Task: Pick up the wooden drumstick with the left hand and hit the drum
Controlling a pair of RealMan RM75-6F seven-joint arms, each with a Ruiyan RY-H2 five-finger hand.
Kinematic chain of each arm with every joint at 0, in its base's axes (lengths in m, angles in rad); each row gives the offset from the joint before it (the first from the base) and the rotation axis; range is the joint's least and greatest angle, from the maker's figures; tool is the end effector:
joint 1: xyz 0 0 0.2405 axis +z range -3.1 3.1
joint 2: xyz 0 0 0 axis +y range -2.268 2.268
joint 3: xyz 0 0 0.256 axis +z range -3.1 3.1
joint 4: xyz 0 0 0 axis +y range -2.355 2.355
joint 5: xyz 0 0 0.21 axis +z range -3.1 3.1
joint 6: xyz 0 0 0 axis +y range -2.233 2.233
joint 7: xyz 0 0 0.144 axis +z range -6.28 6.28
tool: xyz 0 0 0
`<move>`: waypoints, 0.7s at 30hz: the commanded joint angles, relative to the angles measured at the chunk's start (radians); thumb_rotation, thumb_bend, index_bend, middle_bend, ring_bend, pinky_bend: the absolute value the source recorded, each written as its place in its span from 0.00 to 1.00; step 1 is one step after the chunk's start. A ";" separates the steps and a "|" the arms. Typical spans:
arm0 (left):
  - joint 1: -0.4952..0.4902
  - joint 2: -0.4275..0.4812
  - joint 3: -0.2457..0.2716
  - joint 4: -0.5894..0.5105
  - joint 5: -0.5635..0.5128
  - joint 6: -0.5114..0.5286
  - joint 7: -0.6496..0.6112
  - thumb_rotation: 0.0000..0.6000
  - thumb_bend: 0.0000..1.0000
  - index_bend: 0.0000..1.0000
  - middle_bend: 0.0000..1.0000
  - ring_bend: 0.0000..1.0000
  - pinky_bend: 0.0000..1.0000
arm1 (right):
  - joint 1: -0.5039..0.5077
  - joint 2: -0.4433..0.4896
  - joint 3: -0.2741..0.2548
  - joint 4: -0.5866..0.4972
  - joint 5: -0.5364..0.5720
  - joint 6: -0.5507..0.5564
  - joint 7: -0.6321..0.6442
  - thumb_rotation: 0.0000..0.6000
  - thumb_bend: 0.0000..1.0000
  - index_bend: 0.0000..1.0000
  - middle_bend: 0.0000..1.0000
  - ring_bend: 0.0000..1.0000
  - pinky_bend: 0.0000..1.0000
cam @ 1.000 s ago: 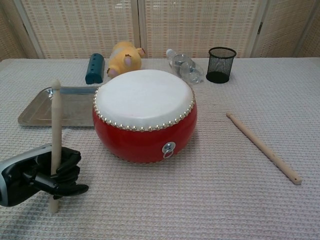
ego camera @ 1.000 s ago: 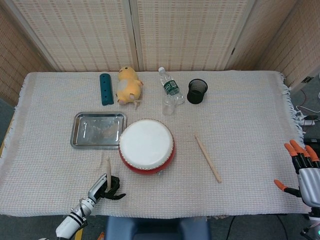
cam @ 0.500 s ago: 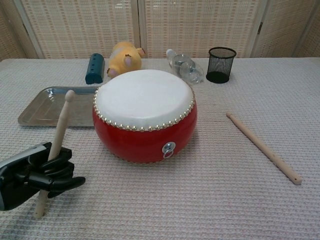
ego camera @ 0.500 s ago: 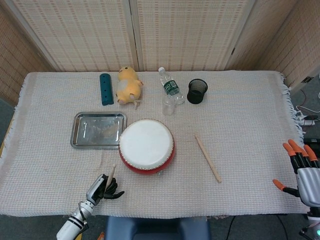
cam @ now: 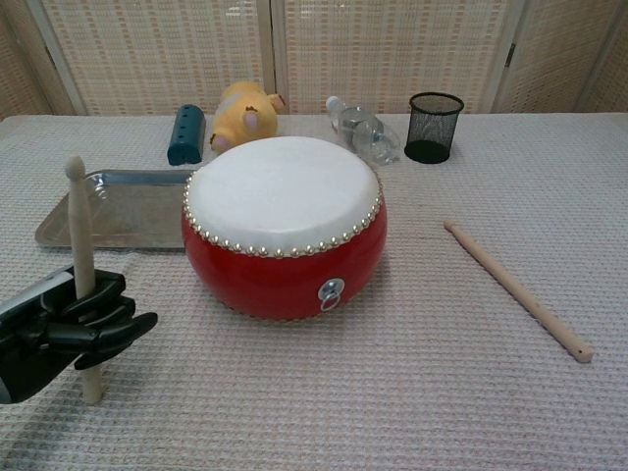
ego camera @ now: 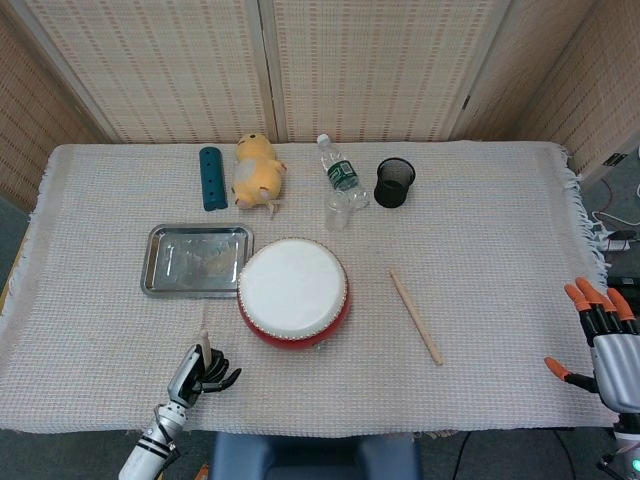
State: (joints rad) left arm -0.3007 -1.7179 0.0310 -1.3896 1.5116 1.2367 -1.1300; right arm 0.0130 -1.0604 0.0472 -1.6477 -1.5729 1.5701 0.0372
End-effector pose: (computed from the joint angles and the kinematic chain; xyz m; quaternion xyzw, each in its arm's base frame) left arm -0.2195 0.2020 -0.0579 -0.2870 -0.7713 -0.5638 0.0696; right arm -0.3059 -0.1577 0.1809 0.5841 -0.3728 0.4106 0.5927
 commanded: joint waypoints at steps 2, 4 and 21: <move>0.018 -0.021 0.014 0.038 0.036 0.039 0.005 1.00 0.34 1.00 1.00 1.00 0.98 | 0.000 0.001 0.000 -0.003 0.000 0.000 -0.003 1.00 0.06 0.00 0.00 0.00 0.00; 0.019 -0.022 0.016 0.042 0.040 0.042 0.003 1.00 0.34 1.00 1.00 1.00 0.99 | 0.000 0.001 0.000 -0.003 0.000 0.000 -0.003 1.00 0.06 0.00 0.00 0.00 0.00; 0.028 -0.052 0.074 0.156 0.108 0.067 -0.009 1.00 0.44 1.00 1.00 1.00 1.00 | -0.004 0.004 -0.003 -0.015 -0.005 0.006 -0.015 1.00 0.06 0.00 0.00 0.00 0.00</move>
State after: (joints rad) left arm -0.2731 -1.7673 0.1031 -1.2374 1.6182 1.3036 -1.1407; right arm 0.0093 -1.0567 0.0446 -1.6623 -1.5775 1.5761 0.0227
